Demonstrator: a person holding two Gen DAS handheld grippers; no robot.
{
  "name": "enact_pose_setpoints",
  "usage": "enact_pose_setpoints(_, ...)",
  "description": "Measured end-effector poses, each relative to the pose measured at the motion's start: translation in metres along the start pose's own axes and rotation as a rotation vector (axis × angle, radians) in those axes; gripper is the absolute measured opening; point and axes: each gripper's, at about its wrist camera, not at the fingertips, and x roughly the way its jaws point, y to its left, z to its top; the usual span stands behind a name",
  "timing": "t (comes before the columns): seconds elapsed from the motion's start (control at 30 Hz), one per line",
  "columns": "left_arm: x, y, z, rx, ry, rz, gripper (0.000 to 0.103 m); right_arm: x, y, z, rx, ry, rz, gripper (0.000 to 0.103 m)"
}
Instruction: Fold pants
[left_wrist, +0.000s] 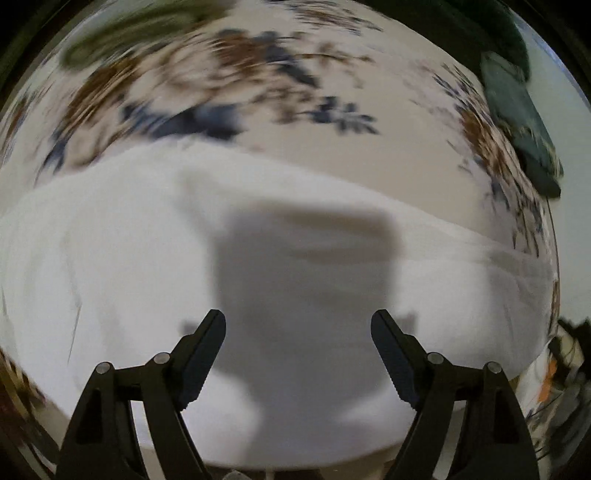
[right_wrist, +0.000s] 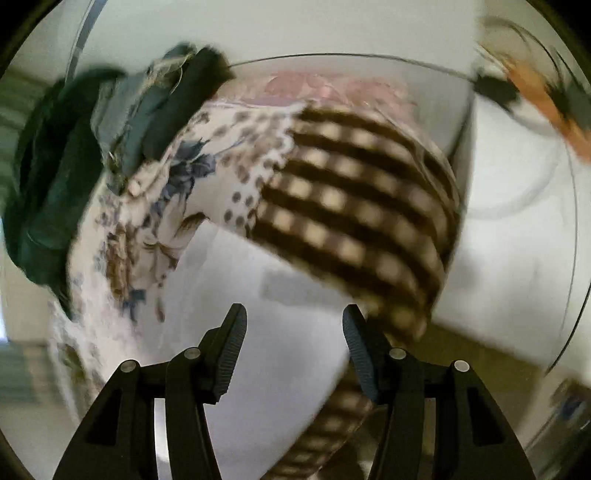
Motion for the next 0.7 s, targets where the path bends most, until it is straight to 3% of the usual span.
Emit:
enact_pose_setpoints(0.1, 0.012, -0.020, 0.007, 0.050, 0.004, 0.005, 0.080, 0.006, 0.003, 0.004, 0.066, 0.043, 0.011, 0.057)
enact_pose_setpoints(0.27, 0.046, -0.022, 0.001, 0.075, 0.056, 0.035, 0.080, 0.019, -0.008, -0.040, 0.103, 0.064, -0.003, 0.057)
enact_pose_setpoints(0.4, 0.053, -0.024, -0.001, 0.109, 0.045, -0.005, 0.103, 0.046, -0.028, -0.066, 0.162, 0.144, 0.123, 0.057)
enact_pose_setpoints(0.47, 0.058, -0.026, -0.002, 0.131, 0.052, 0.008, 0.103, 0.061, -0.032, -0.072, 0.204, 0.134, 0.255, 0.057)
enact_pose_setpoints(0.57, 0.064, -0.029, 0.000, 0.152, 0.063, 0.034, 0.103, 0.058, -0.030, -0.069, 0.236, 0.038, 0.419, 0.057)
enact_pose_setpoints(0.63, 0.066, -0.030, 0.001, 0.148, 0.060, 0.046, 0.103, 0.060, -0.023, -0.064, 0.220, 0.021, 0.472, 0.057)
enact_pose_setpoints(0.7, 0.067, -0.032, 0.000, 0.140, 0.038, 0.060, 0.103, 0.074, -0.015, -0.058, 0.180, 0.048, 0.457, 0.058)
